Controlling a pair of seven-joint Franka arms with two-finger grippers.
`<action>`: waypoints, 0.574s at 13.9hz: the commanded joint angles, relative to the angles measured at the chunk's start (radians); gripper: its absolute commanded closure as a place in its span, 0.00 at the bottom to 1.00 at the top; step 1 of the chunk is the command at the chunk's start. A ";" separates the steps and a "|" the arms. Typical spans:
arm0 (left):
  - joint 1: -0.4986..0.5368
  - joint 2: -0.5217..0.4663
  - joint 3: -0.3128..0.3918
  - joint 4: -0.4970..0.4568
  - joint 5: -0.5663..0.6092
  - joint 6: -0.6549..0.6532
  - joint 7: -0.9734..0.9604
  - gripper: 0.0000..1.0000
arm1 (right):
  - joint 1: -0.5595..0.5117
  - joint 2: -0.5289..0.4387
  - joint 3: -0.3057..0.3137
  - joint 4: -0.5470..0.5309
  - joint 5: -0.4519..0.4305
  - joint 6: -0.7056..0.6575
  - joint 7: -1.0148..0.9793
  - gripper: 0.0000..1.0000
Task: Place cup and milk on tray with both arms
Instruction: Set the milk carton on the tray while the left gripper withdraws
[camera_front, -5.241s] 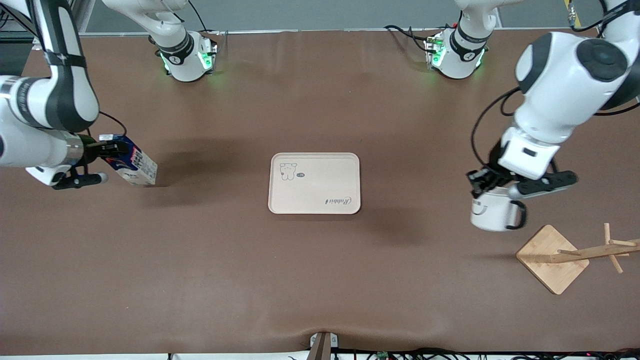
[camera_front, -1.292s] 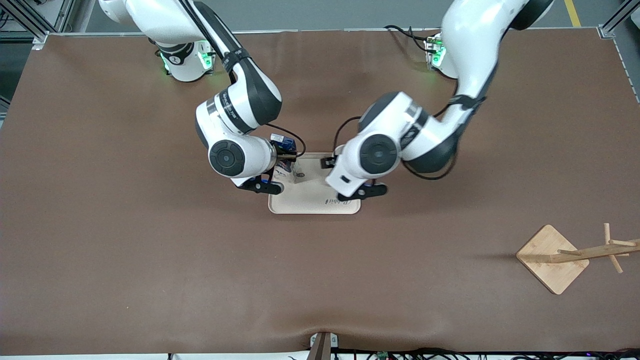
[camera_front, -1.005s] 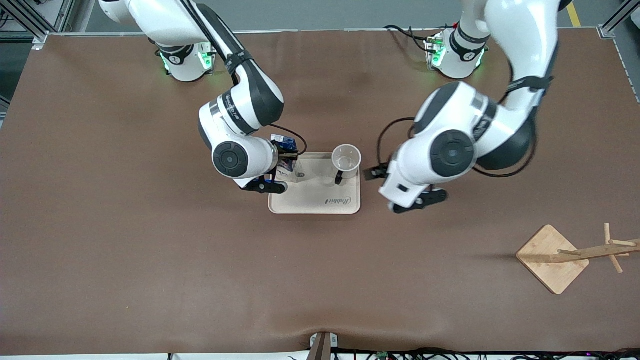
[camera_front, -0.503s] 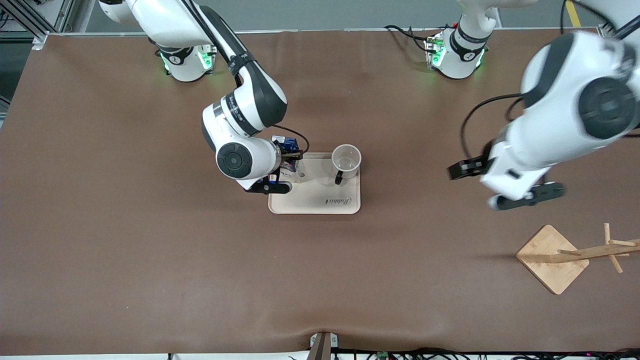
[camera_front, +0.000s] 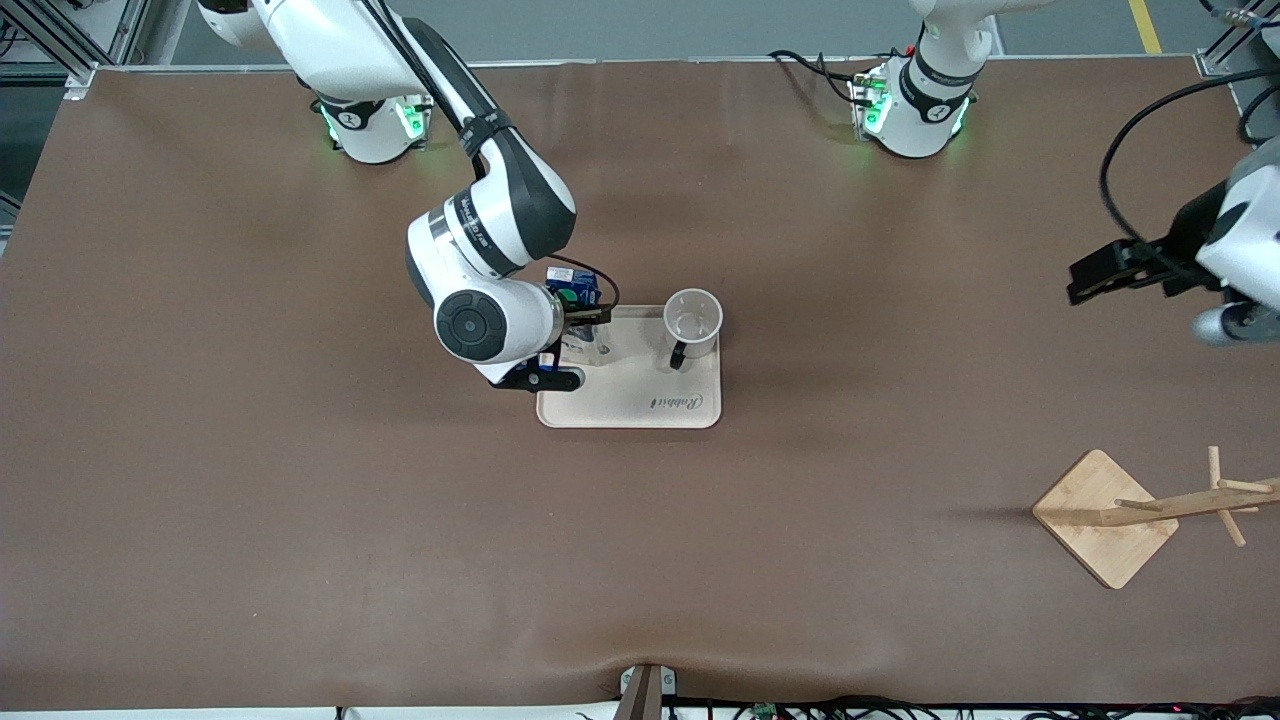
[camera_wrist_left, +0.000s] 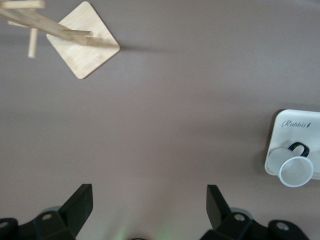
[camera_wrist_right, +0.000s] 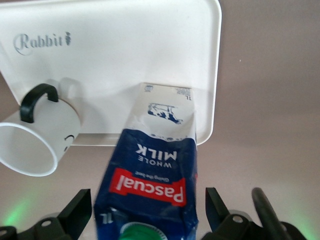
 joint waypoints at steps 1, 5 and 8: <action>0.039 -0.055 -0.015 -0.029 0.013 -0.014 0.040 0.00 | -0.006 0.001 -0.009 0.050 0.011 -0.051 -0.009 0.00; 0.016 -0.147 0.021 -0.099 0.001 -0.031 0.049 0.00 | -0.045 -0.001 -0.014 0.165 0.003 -0.189 -0.008 0.00; -0.005 -0.260 0.027 -0.245 -0.005 0.043 0.047 0.00 | -0.095 -0.014 -0.035 0.245 -0.027 -0.256 -0.011 0.00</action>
